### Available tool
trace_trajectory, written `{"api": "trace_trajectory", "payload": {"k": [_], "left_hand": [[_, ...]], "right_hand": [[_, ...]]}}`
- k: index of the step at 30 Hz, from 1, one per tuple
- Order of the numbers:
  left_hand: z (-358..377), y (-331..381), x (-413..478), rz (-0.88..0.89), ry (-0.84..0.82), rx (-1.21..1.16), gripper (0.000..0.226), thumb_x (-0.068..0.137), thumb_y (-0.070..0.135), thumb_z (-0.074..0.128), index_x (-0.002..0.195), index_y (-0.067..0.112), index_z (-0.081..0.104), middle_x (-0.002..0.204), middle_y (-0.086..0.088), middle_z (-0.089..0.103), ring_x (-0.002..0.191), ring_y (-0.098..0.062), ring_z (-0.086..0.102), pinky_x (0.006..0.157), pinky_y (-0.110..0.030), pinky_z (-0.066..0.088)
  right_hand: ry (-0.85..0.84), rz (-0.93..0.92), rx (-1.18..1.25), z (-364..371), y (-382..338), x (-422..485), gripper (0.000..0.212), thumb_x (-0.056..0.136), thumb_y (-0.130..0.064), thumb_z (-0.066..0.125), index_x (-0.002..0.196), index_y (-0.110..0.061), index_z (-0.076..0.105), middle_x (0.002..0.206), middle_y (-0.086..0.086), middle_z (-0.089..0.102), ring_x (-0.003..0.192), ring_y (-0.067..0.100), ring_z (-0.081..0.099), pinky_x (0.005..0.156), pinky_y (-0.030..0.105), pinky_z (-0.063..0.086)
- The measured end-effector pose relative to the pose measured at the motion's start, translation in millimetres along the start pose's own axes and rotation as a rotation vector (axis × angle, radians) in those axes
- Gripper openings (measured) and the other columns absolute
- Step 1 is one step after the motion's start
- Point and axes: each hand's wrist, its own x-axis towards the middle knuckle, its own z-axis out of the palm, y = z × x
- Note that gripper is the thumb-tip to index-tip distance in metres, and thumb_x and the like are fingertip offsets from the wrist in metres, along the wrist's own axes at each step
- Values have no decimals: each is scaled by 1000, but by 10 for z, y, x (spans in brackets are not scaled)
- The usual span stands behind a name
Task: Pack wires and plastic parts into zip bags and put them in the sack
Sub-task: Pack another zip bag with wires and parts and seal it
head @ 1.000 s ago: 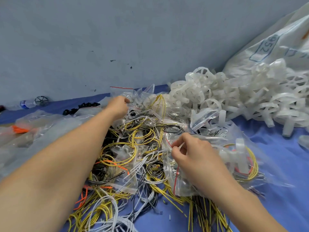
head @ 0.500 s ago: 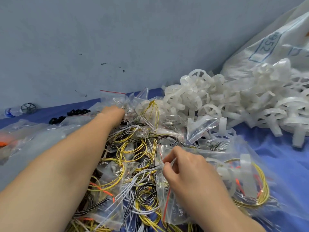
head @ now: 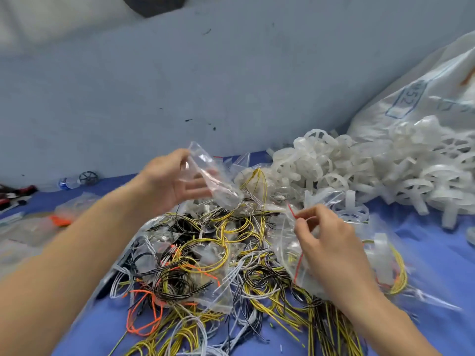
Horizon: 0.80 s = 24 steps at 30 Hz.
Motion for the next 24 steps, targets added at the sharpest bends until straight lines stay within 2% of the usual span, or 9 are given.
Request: {"api": "trace_trajectory", "payload": {"k": [3,4,6,8,11,13,15,21,24], "left_hand": [[104,-397,-558,-139,-40,-252,22,104,25,38,111,8,49,95,-32,70,85,-43,71,59,-39,60],[171,-503,-691,-160,-43,-323,20,104,26,39,109,10,50,92,-33,70,83,-43,72,58,-39,60],[294,-646,-833,-158,-96,-437,24,104,26,37,108,8,52,92,-33,70,83,-41,72,58,-39,60],[398,-688,-864,-148,-192,-548,35,104,29,35,119,1,52,104,-32,68,94,-41,70,64,-39,60],[529,-703,-800,-138,-246,-651,49,105,34,30,134,-3,44,120,-33,62,109,-43,64,81,-45,58],[675,-764,-777,-140,-253,-662,52,105,35,29,137,-2,43,126,-33,59,116,-46,60,94,-50,52],[821,-858,-758,-138,-251,-643,52,104,34,29,135,-4,45,125,-33,59,116,-44,60,99,-51,48],[972,-983,-723,-85,-200,-633,49,105,33,29,132,-4,48,121,-30,63,112,-41,63,94,-52,51],[1036,-1008,-746,-71,-157,-577,43,106,29,31,129,-2,50,119,-29,64,109,-42,65,92,-52,52]], "right_hand": [[34,12,73,-91,14,-46,7,93,-29,57,87,-28,60,82,-15,63,77,-1,57,63,14,39],[25,12,83,-123,23,-55,6,93,-29,57,87,-29,60,81,-16,63,77,-3,56,62,12,38],[-15,14,93,-187,29,-72,6,93,-30,57,89,-31,61,81,-17,62,77,-3,57,63,15,40],[-37,19,90,-237,32,-75,6,94,-32,57,89,-33,61,81,-18,62,75,-3,57,62,20,40],[-40,20,68,-260,49,-77,8,94,-32,57,88,-35,60,81,-20,62,76,-7,56,59,14,37],[-24,22,61,-257,61,-90,8,94,-32,58,87,-34,61,81,-20,62,78,-8,56,60,12,37],[-7,25,63,-263,78,-94,7,93,-32,58,87,-33,62,83,-19,63,80,-6,57,63,14,40],[64,71,58,-329,105,-59,6,92,-35,57,88,-34,62,82,-20,64,77,-13,55,56,8,37],[101,80,86,-339,75,-45,8,92,-34,57,91,-32,65,84,-18,65,79,-6,58,60,10,39]]}}
